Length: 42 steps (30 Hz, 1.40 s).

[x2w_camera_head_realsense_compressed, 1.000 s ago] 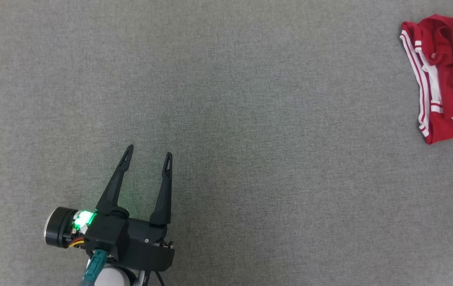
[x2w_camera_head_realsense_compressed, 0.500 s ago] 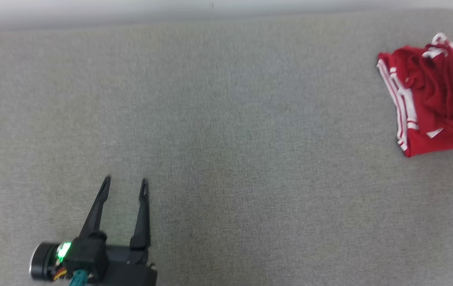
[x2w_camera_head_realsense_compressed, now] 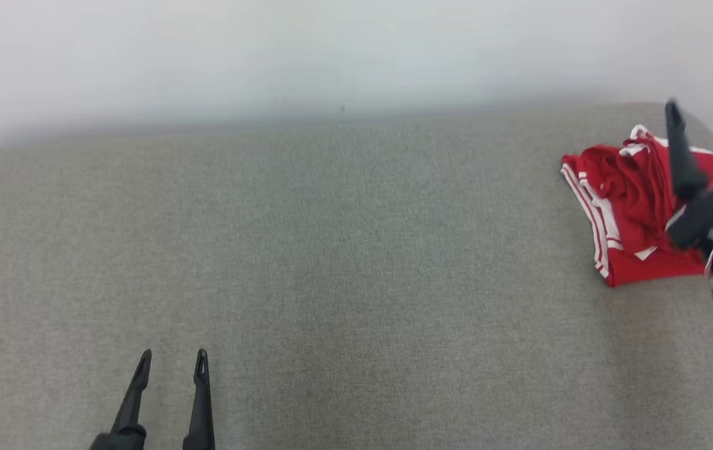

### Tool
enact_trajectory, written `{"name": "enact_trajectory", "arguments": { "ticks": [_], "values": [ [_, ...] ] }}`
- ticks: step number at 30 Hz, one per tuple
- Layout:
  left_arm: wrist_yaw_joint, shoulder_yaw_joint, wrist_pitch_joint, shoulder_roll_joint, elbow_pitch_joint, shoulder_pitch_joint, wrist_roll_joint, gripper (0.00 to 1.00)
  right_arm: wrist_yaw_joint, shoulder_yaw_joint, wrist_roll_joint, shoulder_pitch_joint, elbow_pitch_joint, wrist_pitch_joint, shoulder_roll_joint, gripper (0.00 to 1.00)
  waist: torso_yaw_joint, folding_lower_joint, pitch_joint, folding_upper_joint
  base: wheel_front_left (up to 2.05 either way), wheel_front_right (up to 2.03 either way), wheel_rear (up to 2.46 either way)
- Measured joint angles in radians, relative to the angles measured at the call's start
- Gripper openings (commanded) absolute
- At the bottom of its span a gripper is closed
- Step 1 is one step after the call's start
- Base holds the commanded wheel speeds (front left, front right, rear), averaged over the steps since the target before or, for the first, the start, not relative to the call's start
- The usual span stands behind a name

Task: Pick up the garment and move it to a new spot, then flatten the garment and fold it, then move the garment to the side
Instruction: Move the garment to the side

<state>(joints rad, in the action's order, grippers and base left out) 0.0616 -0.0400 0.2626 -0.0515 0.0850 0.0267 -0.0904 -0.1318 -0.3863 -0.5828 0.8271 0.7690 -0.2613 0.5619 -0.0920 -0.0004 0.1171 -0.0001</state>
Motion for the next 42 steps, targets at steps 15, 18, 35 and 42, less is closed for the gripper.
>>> {"name": "enact_trajectory", "arguments": {
  "ticks": [15,18,35,42],
  "values": [
    [-0.028,-0.024,0.000,0.001,0.017,0.042,-0.033,1.00,0.000,0.373,0.249,-0.594,-0.436,0.000,-0.237,1.00,0.060,0.0002,-0.116,0.0000,0.00,0.00,0.00],
    [-0.039,-0.020,0.000,0.001,0.016,0.059,-0.033,1.00,0.000,0.406,0.271,-0.681,-0.500,0.000,-0.297,1.00,0.067,0.0001,-0.127,0.0000,0.00,0.00,0.00],
    [-0.068,-0.017,0.000,0.001,0.019,0.095,-0.032,1.00,0.000,0.393,0.406,-0.938,-0.661,0.000,-0.467,1.00,0.063,0.0003,-0.155,0.0001,0.00,0.00,0.00],
    [-0.071,-0.017,0.000,0.001,0.018,0.096,-0.018,1.00,0.000,0.393,0.407,-0.942,-0.663,0.000,-0.481,1.00,0.051,0.0003,-0.153,0.0002,0.00,0.00,0.00]
  ]
}}
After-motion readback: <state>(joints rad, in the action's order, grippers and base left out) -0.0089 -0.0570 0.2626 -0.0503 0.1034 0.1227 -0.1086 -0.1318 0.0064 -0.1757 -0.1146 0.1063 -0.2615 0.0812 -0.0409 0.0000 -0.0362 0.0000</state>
